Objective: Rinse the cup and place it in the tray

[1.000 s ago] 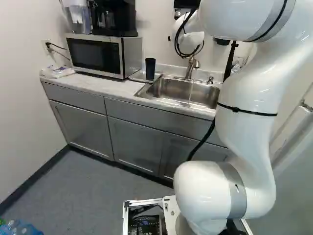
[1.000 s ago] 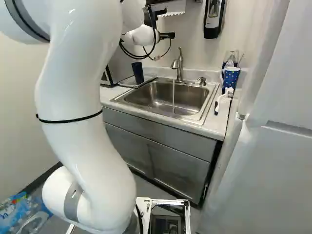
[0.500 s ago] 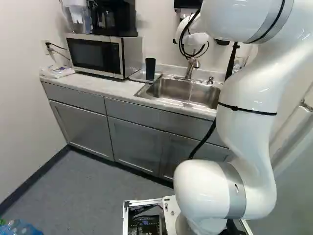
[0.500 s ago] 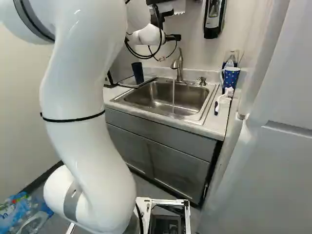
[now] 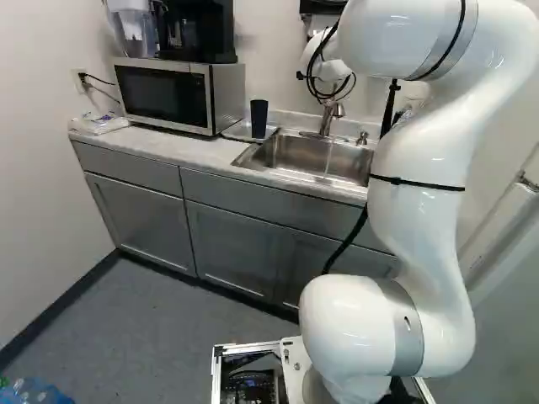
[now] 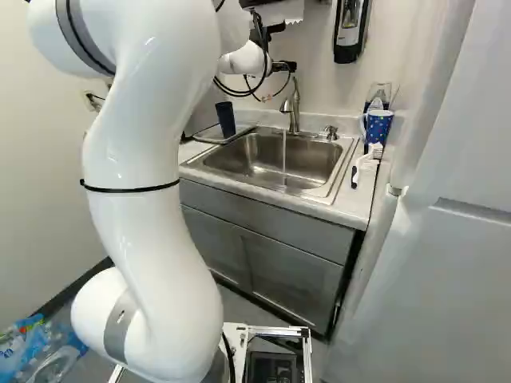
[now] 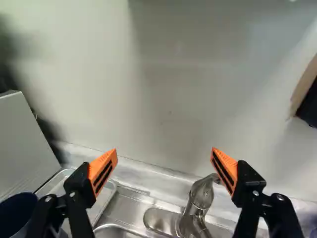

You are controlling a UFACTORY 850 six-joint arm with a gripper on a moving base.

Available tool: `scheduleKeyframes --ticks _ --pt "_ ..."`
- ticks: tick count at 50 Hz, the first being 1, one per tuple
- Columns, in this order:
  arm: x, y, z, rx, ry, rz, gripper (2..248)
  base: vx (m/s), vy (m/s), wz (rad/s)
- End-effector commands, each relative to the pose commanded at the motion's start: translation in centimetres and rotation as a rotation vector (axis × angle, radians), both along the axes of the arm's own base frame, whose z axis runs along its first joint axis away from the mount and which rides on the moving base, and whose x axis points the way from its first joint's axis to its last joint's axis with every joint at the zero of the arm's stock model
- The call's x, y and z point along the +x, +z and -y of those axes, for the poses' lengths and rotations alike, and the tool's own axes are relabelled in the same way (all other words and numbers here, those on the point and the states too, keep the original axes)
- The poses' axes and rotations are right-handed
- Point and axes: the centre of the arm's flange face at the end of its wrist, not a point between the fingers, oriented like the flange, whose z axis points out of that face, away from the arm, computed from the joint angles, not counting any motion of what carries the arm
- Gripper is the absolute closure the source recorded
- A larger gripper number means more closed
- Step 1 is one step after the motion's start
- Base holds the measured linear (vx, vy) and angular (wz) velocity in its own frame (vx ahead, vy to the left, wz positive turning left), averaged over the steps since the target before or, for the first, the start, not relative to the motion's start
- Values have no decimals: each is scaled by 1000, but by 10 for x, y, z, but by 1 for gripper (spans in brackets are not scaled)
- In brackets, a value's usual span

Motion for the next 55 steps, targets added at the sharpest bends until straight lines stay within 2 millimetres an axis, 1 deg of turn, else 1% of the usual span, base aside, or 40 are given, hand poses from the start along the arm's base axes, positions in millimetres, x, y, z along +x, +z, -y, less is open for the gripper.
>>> scheduleKeyframes --ticks 23,45,55 --pt "-1 -4 2 8 -1 -42 3 0 0 0" --pt "-9 -3 2 9 -3 -46 3 0 0 0" --pt "-9 -3 5 9 -8 -45 3 0 0 0"
